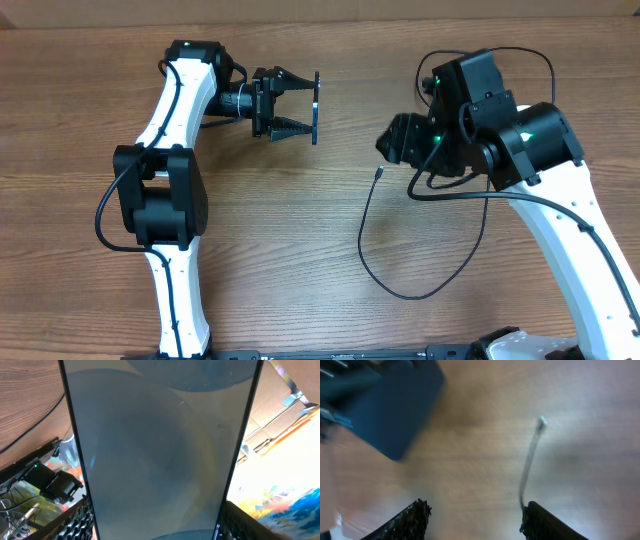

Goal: Plug charger to phone and switch on socket

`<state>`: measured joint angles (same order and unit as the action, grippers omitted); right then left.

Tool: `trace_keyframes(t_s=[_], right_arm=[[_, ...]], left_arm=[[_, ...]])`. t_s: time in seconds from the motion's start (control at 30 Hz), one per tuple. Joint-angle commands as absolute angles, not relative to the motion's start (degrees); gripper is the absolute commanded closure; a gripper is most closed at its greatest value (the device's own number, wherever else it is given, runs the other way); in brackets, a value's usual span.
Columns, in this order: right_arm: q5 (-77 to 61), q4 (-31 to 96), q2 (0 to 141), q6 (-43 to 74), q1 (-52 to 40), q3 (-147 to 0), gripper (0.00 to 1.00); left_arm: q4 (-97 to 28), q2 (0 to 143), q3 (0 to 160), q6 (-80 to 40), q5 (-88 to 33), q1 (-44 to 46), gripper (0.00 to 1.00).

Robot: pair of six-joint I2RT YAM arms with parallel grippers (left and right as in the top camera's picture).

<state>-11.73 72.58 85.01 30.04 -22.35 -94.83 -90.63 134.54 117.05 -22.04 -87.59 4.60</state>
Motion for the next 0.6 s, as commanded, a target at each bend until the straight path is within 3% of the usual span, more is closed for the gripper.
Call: trace_keyframes(t_s=[0.0,0.2,0.57], right_arm=[[-12.7,68.5,83.6,31.2,-24.3,-96.9,0.39],[-12.4,62.8,85.6,31.5,-29.5,-97.0,0.41],[3.1,63.1,91.9,30.0,-35.7,-104.9,0.41]], left_arm=[[-90.8,134.6,118.7,-20.8,-90.6,4.4,0.38],[-90.8,134.6,118.7,-20.8,-90.6,4.4,0.38],[-90.8,134.6,118.7,-20.8,-90.6,4.4,0.39]])
